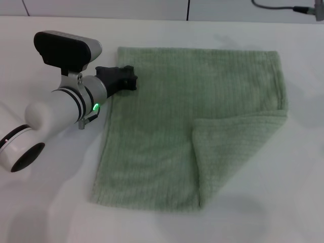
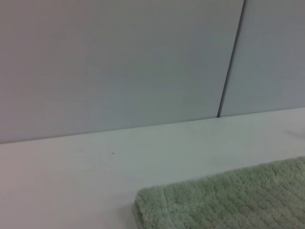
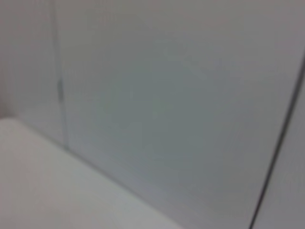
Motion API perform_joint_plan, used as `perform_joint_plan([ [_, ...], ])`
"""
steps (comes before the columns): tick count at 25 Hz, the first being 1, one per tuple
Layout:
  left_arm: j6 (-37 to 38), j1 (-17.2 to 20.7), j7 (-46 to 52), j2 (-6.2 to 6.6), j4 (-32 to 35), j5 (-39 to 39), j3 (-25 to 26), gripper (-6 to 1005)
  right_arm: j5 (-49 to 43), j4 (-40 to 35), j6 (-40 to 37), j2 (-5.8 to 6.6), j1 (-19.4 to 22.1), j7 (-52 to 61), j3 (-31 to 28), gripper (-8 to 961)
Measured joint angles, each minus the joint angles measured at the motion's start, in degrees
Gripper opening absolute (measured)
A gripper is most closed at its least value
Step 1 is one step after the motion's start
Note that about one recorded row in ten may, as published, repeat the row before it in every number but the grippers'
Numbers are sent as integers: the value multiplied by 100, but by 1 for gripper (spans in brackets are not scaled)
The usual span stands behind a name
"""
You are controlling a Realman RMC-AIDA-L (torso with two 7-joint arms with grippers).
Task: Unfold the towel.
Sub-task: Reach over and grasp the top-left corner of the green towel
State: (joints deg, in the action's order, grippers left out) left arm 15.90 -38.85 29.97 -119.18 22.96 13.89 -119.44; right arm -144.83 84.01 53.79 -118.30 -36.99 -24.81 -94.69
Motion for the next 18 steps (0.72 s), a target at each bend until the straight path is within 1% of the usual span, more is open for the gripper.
perform_joint_plan([
  [2, 0, 0, 0, 0, 2, 0, 0, -2, 18, 9, 113, 0, -28, -35, 9, 815],
  [4, 0, 0, 0, 0, 9, 0, 0, -1, 191, 29, 636, 0, -141, -208, -8, 816],
  [12, 1, 0, 0, 0, 13, 0, -9, -1, 358, -68, 1127, 9, -287, -419, 9, 816],
  [18, -30, 0, -2, 0, 73, 0, -18, -2, 368, -224, 1711, 8, -434, -634, 26, 815],
])
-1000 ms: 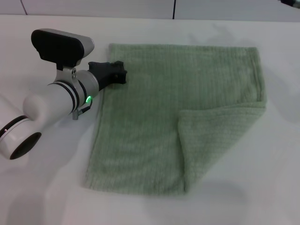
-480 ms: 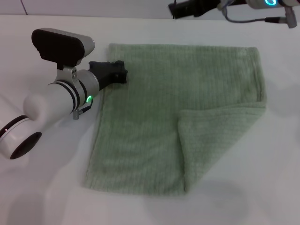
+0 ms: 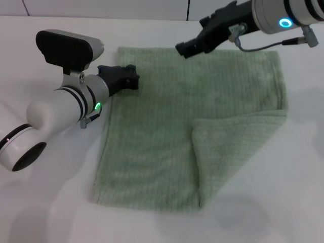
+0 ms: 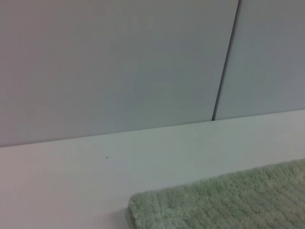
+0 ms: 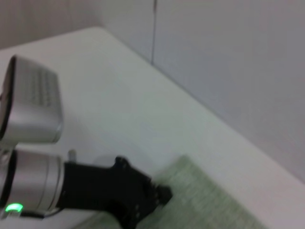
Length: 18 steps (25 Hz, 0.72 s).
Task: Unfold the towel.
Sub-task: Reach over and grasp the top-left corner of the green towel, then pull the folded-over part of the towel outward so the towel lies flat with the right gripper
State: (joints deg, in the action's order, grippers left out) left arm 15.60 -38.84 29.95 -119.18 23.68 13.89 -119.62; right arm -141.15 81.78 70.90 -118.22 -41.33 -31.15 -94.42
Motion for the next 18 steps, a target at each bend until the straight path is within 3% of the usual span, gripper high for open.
perform_joint_plan([
  [7, -18, 0, -12, 0, 17, 0, 1, -2, 8, -456, 436, -4, -234, -153, 22, 815],
  [18, -32, 28, 2, 4, 42, 0, 1, -2, -18, -839, 502, -8, -358, -300, 310, 816],
])
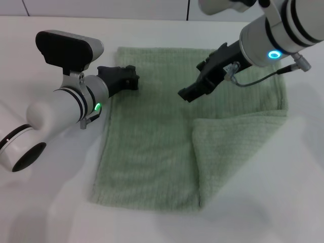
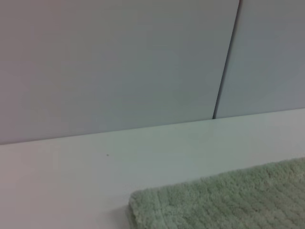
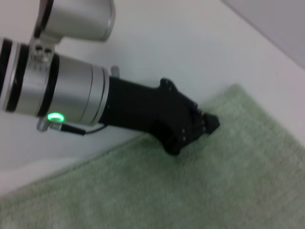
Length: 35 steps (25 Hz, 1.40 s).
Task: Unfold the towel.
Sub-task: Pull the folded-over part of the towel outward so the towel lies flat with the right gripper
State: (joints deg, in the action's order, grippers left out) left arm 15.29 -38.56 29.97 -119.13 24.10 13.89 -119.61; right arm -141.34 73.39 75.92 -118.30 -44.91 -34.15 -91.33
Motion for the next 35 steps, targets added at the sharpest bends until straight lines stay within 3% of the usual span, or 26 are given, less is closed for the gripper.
perform_joint_plan([
  [7, 0, 11, -16, 4, 27, 0, 0, -1, 26, -517, -19, -25, -151, -121, 70, 815],
  [35, 1, 24, -44, 13, 49, -9, 0, -2, 37, -1446, -68, -49, -477, -351, 212, 815],
])
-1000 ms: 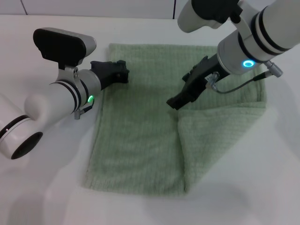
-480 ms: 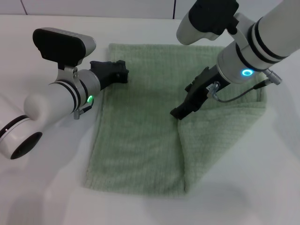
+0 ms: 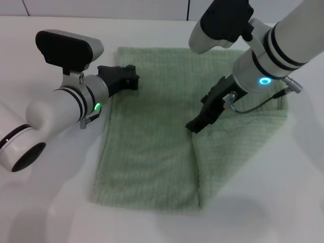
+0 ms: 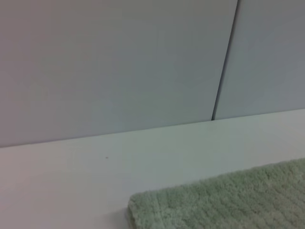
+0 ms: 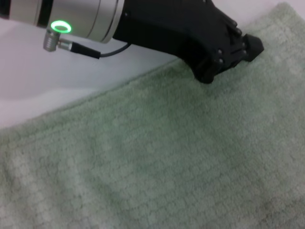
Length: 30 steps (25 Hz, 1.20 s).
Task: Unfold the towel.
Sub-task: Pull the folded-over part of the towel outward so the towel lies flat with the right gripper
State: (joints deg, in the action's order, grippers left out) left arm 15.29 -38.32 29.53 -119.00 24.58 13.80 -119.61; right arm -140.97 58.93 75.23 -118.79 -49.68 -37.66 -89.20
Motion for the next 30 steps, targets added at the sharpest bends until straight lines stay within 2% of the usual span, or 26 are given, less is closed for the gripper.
perform_joint_plan([
  [30, 0, 41, 0, 0, 47, 1, 0, -1, 212, -678, -271, -21, -193, -262, 102, 815],
])
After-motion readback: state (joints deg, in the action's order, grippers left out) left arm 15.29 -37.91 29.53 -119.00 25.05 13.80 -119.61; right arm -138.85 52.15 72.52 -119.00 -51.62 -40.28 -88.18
